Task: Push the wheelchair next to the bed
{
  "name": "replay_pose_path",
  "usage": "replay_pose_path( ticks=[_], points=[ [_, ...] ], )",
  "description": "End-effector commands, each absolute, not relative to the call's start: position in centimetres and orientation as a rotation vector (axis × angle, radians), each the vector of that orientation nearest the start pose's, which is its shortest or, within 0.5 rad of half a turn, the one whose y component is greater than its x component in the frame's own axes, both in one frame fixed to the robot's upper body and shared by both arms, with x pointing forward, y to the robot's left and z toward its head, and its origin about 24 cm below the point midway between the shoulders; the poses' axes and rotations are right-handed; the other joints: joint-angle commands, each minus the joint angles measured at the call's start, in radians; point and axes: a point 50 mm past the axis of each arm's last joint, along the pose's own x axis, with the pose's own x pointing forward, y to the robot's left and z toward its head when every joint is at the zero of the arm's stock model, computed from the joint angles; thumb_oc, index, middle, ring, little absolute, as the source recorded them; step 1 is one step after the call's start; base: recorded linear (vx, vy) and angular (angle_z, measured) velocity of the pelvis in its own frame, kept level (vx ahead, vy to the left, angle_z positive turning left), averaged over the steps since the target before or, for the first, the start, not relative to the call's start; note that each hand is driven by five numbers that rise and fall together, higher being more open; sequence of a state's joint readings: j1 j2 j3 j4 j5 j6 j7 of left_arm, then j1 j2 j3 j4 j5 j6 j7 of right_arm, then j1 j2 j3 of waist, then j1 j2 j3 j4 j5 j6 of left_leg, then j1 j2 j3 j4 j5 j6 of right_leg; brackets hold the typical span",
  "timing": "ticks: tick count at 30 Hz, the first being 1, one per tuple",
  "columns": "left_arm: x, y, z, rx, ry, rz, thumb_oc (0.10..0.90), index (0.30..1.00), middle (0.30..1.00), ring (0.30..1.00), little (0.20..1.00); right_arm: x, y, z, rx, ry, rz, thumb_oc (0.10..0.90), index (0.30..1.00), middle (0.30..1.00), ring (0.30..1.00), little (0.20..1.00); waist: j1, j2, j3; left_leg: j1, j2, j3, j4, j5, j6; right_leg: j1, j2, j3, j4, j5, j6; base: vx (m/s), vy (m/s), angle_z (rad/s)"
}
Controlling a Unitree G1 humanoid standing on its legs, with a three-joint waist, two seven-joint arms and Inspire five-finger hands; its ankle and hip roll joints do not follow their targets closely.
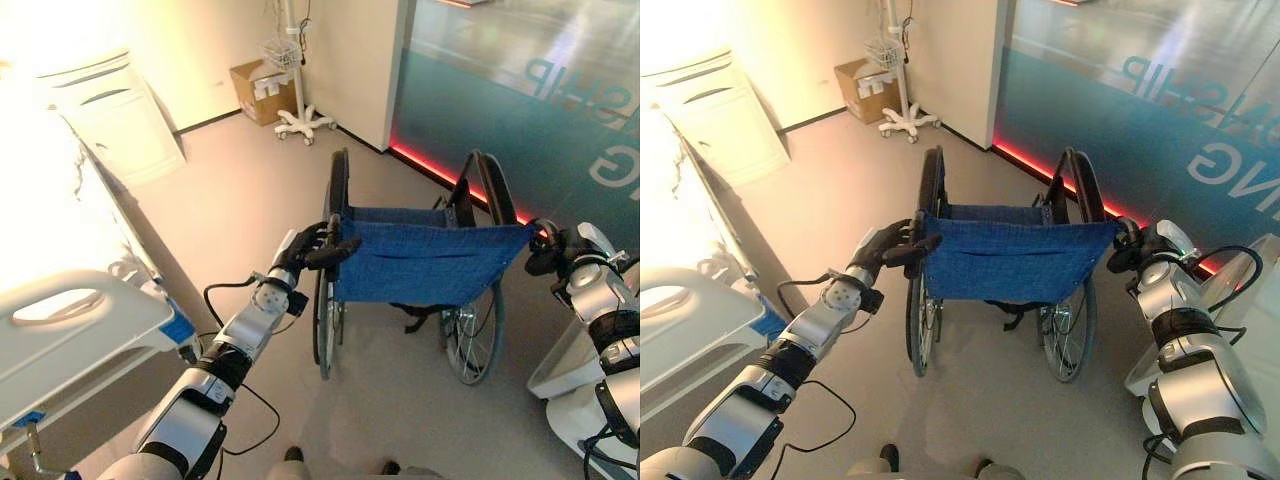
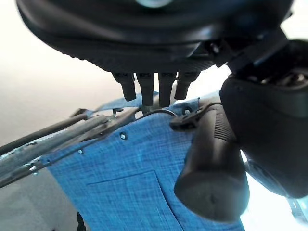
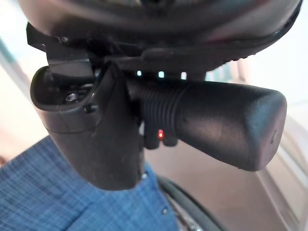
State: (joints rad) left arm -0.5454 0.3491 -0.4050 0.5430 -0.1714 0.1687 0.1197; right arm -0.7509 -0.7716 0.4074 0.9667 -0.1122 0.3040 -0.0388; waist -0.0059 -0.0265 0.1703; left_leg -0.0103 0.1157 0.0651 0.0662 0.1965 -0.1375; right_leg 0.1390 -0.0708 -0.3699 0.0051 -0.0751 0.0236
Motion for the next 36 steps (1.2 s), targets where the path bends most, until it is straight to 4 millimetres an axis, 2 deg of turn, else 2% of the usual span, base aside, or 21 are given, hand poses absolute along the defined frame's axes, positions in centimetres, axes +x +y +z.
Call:
replay_pose_path(
  ticks=[1,2,3,5,9,11,12,14,16,19,20,23,24,25,26,27,28,30,32,35,36],
  points=[
    [31.1,20.4,0.0,0.617,0.441,-0.064,0.4,0.3,0.3,0.3,0.3,35.3,-25.1,4.7,-0.996,0.486,0.195,0.4,0.3,0.3,0.3,0.3,0.103,-0.02,0.053,-0.028,0.0,0.052,0.223,-0.137,0.062,-0.044,-0.029,0.01,0.084,0.036,0.015,0.18,-0.153,0.2],
    [31.1,20.4,0.0,0.617,0.44,-0.063,0.4,0.3,0.3,0.3,0.3,35.3,-25.0,4.7,-0.996,0.486,0.196,0.4,0.3,0.3,0.3,0.3,0.104,-0.021,0.051,-0.032,-0.007,0.051,0.219,-0.137,0.064,-0.044,-0.029,0.011,0.082,0.038,0.016,0.24,-0.119,0.13],
    [30.8,20.7,-0.1,0.617,0.439,-0.057,0.4,0.3,0.3,0.3,0.3,35.3,-24.6,4.5,-0.999,0.478,0.209,0.4,0.3,0.3,0.3,0.3,0.124,-0.012,0.055,-0.055,-0.05,0.052,0.192,-0.142,0.067,-0.02,-0.01,0.022,0.075,0.031,0.019,0.26,-0.073,-0.05],
    [30.4,21.0,0.0,0.61,0.428,-0.04,0.4,0.3,0.3,0.3,0.3,35.3,-23.9,4.4,-1.01,0.461,0.221,0.4,0.3,0.3,0.3,0.3,0.159,0.013,0.062,-0.127,-0.101,0.085,0.118,-0.093,0.058,0.035,0.036,0.038,0.051,0.012,0.018,0.31,-0.067,-0.07],
    [30.0,21.4,0.0,0.596,0.416,-0.026,0.4,0.3,0.3,0.3,0.3,35.5,-23.5,4.5,-1.028,0.441,0.235,0.4,0.3,0.3,0.3,0.3,0.207,0.036,0.059,-0.181,-0.145,0.144,0.022,-0.042,0.068,0.097,0.077,0.036,0.024,-0.008,0.016,0.32,-0.005,-0.34],
    [30.1,21.4,0.4,0.594,0.396,-0.031,0.4,0.3,0.3,0.3,0.3,35.6,-23.8,4.7,-1.051,0.447,0.231,0.4,0.3,0.3,0.3,0.3,0.211,0.029,0.05,-0.179,-0.161,0.224,0.026,-0.08,0.079,0.121,0.073,0.011,0.036,-0.039,0.017,0.33,0.057,-0.68],
    [30.2,21.4,0.4,0.591,0.398,-0.016,0.4,0.3,0.3,0.3,0.3,35.7,-23.8,4.7,-1.05,0.45,0.232,0.4,0.3,0.3,0.3,0.3,0.213,0.025,0.041,-0.159,-0.161,0.256,0.007,-0.108,0.105,0.119,0.073,0.004,0.066,-0.066,0.018,0.35,0.098,-0.41],
    [30.2,21.7,0.2,0.597,0.421,0.003,0.4,0.3,0.3,0.3,0.3,35.5,-23.4,4.0,-1.048,0.465,0.266,0.4,0.3,0.3,0.3,0.3,0.227,-0.003,0.023,-0.156,-0.208,0.208,0.032,-0.159,0.165,0.118,0.062,0.039,0.171,-0.056,0.053,0.39,0.09,-0.33],
    [30.3,22.0,0.4,0.629,0.418,-0.004,0.4,0.3,0.3,0.3,0.3,34.9,-23.7,3.1,-1.025,0.483,0.267,0.4,0.3,0.3,0.3,0.3,0.227,-0.018,0.006,-0.117,-0.209,0.216,0.001,-0.169,0.205,0.083,0.031,0.028,0.359,0.025,0.117,0.28,0.07,-0.1],
    [30.6,22.0,0.5,0.669,0.417,-0.028,0.4,0.3,0.3,0.3,0.3,34.1,-24.2,2.2,-0.977,0.504,0.261,0.4,0.3,0.3,0.3,0.3,0.215,-0.005,-0.005,-0.087,-0.195,0.182,-0.017,-0.154,0.217,-0.007,-0.001,0.043,0.498,0.147,0.15,0.27,-0.023,0.47],
    [31.1,21.7,0.8,0.719,0.426,-0.07,0.4,0.3,0.3,0.3,0.3,34.0,-24.3,2.0,-0.952,0.518,0.253,0.4,0.3,0.3,0.3,0.3,0.195,0.009,0.001,-0.057,-0.178,0.147,-0.012,-0.163,0.205,-0.078,-0.064,0.03,0.471,0.155,0.14,0.39,-0.138,0.68],
    [32.2,21.2,1.6,0.792,0.434,-0.129,0.4,0.3,0.3,0.3,0.3,34.8,-23.8,2.8,-0.928,0.501,0.23,0.4,0.3,0.3,0.3,0.3,0.165,0.04,0.026,-0.001,-0.147,0.078,-0.017,-0.183,0.191,-0.187,-0.131,0.047,0.391,0.172,0.118,0.22,-0.196,0.31],
    [32.5,21.2,1.9,0.816,0.432,-0.147,0.4,0.3,0.3,0.3,0.3,35.1,-23.6,3.1,-0.919,0.49,0.219,0.4,0.3,0.3,0.3,0.3,0.154,0.041,0.041,0.015,-0.15,0.055,-0.016,-0.196,0.189,-0.209,-0.145,0.066,0.354,0.188,0.119,0.22,-0.28,0.59],
    [33.0,21.1,2.5,0.861,0.427,-0.178,0.4,0.3,0.3,0.3,0.3,35.5,-23.4,3.7,-0.906,0.469,0.194,0.4,0.3,0.3,0.3,0.3,0.132,0.033,0.055,0.026,-0.162,0.016,-0.017,-0.223,0.189,-0.252,-0.159,0.112,0.244,0.239,0.132,0.15,-0.191,0.5],
    [33.0,21.1,2.5,0.861,0.427,-0.178,0.4,0.3,0.3,0.3,0.3,35.5,-23.3,3.7,-0.906,0.469,0.194,0.4,0.3,0.3,0.3,0.3,0.131,0.034,0.058,0.029,-0.161,0.014,-0.016,-0.225,0.189,-0.247,-0.158,0.11,0.242,0.24,0.133,0.2,-0.263,0.26],
    [33.2,20.9,2.7,0.893,0.446,-0.21,0.4,0.3,0.3,0.3,0.3,35.8,-23.2,4.3,-0.903,0.442,0.177,0.4,0.3,0.3,0.3,0.3,0.11,0.027,0.072,0.043,-0.17,-0.013,-0.008,-0.259,0.189,-0.27,-0.177,0.153,0.14,0.269,0.145,0.2,-0.25,-0.17],
    [33.2,20.7,2.3,0.914,0.479,-0.229,0.4,0.3,0.3,0.3,0.3,36.1,-22.8,4.8,-0.906,0.407,0.164,0.4,0.3,0.3,0.3,0.3,0.097,0.025,0.076,0.042,-0.17,-0.033,0.007,-0.28,0.184,-0.273,-0.189,0.177,0.057,0.275,0.15,0.24,-0.3,-0.29],
    [32.9,20.6,1.5,0.923,0.525,-0.235,0.4,0.3,0.3,0.3,0.3,36.4,-22.5,5.4,-0.916,0.385,0.162,0.4,0.3,0.3,0.3,0.3,0.088,0.021,0.076,0.042,-0.165,-0.037,0.024,-0.295,0.179,-0.269,-0.197,0.187,0.023,0.283,0.154,0.18,-0.205,0.4],
    [32.0,20.8,-0.3,0.928,0.622,-0.23,0.4,0.3,0.3,0.3,0.3,36.7,-21.9,6.3,-0.925,0.349,0.164,0.4,0.3,0.3,0.3,0.3,0.075,0.005,0.071,0.04,-0.144,-0.046,0.08,-0.328,0.164,-0.255,-0.217,0.212,0.002,0.29,0.157,0.26,-0.299,0.95],
    [31.0,21.5,-2.0,0.931,0.722,-0.234,0.4,0.3,0.3,0.3,0.3,36.8,-21.9,6.9,-0.929,0.329,0.166,0.4,0.3,0.3,0.3,0.3,0.058,0.0,0.058,0.051,-0.123,-0.086,0.103,-0.349,0.152,-0.251,-0.221,0.28,0.006,0.29,0.162,0.28,-0.327,0.33],
    [29.9,22.1,-3.5,0.934,0.794,-0.233,0.4,0.3,0.3,0.3,0.3,36.7,-22.1,6.8,-0.912,0.336,0.167,0.4,0.3,0.3,0.3,0.3,0.053,-0.007,0.037,0.06,-0.093,-0.099,0.099,-0.343,0.14,-0.236,-0.207,0.283,0.058,0.248,0.17,0.29,-0.336,0.32]
  ],
)
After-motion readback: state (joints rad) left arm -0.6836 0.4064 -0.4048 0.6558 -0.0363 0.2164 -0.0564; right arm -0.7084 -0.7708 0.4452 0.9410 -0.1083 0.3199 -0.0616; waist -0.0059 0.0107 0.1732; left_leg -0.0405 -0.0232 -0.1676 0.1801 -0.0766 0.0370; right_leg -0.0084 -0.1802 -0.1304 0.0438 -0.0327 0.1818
